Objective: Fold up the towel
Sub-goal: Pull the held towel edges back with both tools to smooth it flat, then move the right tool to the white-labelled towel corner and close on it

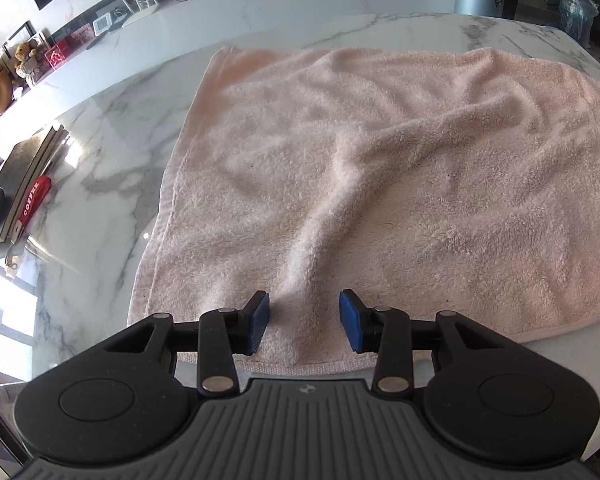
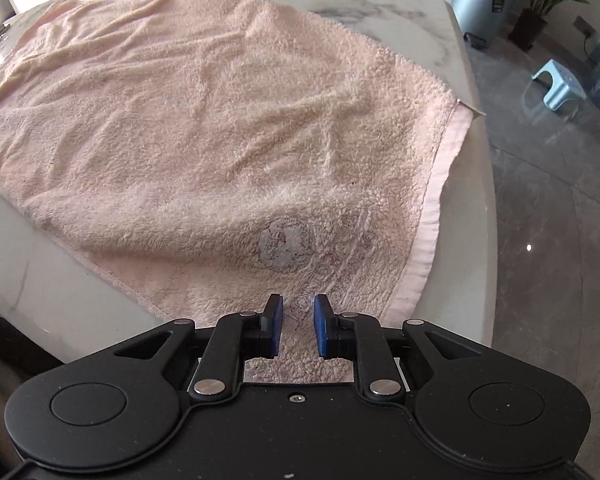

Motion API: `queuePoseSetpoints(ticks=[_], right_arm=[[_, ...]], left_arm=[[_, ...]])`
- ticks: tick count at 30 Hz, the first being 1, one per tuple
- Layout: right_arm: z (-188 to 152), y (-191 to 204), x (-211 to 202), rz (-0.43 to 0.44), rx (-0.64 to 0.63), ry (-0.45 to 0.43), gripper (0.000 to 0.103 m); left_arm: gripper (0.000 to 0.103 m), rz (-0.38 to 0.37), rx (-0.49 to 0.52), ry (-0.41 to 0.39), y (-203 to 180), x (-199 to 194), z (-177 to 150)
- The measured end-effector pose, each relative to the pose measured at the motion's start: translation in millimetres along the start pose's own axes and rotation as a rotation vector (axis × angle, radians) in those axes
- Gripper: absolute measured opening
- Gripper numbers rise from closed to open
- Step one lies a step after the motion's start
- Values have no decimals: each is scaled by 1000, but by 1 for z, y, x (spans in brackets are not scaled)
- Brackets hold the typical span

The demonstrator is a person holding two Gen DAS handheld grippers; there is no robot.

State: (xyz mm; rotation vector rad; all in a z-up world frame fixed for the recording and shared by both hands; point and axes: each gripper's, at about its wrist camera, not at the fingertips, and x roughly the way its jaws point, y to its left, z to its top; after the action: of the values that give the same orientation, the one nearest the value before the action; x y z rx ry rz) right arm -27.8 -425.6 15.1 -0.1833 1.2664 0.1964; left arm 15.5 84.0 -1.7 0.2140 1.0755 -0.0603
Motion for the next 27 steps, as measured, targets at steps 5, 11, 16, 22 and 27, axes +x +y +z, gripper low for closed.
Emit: queuePoseSetpoints(ticks=[5,11,16,22,27], right_arm=[[-7,-2,-3,19,-24,27,17],[-6,-9,-6,32,-24,64,17],[10,-38,-21,89,97,-19,17],[37,-82,-22,61,207,-47,17],[59,-108,-10,56,250,-38,30]], left_arm=[[37,10,2,25,-2,-4,-7],[37,12,25,48,-4,-7,-8],[37,-64,3,-36,-4,-22,6],[37,-63,21,-97,-12,-24,38],[37,-60,5,-108,-16,-10,62]])
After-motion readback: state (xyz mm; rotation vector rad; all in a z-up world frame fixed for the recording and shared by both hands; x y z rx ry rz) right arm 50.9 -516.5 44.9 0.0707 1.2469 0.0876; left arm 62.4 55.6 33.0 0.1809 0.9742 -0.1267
